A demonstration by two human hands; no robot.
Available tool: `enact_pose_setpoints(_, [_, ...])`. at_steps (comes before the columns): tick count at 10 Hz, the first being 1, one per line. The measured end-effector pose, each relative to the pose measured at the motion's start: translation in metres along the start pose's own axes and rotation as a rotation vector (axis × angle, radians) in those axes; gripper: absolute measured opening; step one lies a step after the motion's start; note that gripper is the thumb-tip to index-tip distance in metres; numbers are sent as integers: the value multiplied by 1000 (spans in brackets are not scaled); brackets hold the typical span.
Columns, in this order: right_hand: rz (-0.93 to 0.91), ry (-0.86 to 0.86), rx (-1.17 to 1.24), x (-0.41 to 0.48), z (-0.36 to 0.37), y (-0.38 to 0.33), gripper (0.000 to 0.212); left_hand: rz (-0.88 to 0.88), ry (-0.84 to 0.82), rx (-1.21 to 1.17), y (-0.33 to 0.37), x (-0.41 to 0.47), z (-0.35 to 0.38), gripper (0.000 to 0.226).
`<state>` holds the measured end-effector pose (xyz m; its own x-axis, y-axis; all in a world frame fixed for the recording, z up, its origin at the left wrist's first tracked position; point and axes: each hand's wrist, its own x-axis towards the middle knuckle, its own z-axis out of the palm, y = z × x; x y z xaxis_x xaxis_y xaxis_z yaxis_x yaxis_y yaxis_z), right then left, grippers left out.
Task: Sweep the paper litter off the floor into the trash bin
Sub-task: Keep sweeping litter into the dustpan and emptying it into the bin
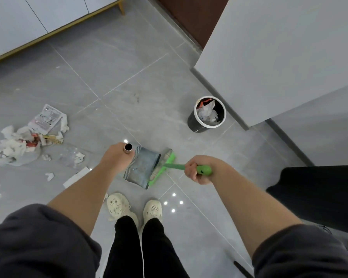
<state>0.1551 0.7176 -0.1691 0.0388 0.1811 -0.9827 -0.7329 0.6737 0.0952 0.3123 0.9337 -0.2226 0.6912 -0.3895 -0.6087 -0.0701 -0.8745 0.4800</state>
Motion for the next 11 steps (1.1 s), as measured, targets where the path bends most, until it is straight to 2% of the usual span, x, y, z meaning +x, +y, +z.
enact_pose_setpoints(2, [51, -44, -132, -51, -3, -26, 20, -139, 113, -164, -6, -12, -17, 30])
enact_pose_setpoints(3, [33, 29, -338, -63, 21, -39, 17, -208, 211, -225, -15, -19, -37, 32])
enact_pose_setpoints(5, [45, 212, -818, -58, 93, -40, 14, -269, 260, -288, -64, -40, -87, 36])
enact_pose_setpoints(6, [26, 322, -982, -53, 129, -23, 20, -293, 302, -294, -91, -59, -110, 34])
enact_pose_setpoints(7, [-104, 439, -1295, -42, 164, -1, 32, -324, 350, -276, -122, -76, -136, 34])
enact_pose_setpoints(8, [-246, 429, -1336, -23, 195, 24, 24, -342, 365, -227, -158, -91, -163, 31])
enact_pose_setpoints(9, [-280, 439, -1289, -11, 235, 52, 9, -348, 359, -235, -200, -106, -188, 31])
enact_pose_setpoints(10, [-270, 452, -1321, 3, 277, 85, 40, -363, 359, -212, -258, -128, -212, 32])
enact_pose_setpoints(11, [-257, 469, -1368, 10, 315, 117, 41, -371, 360, -178, -310, -145, -226, 33])
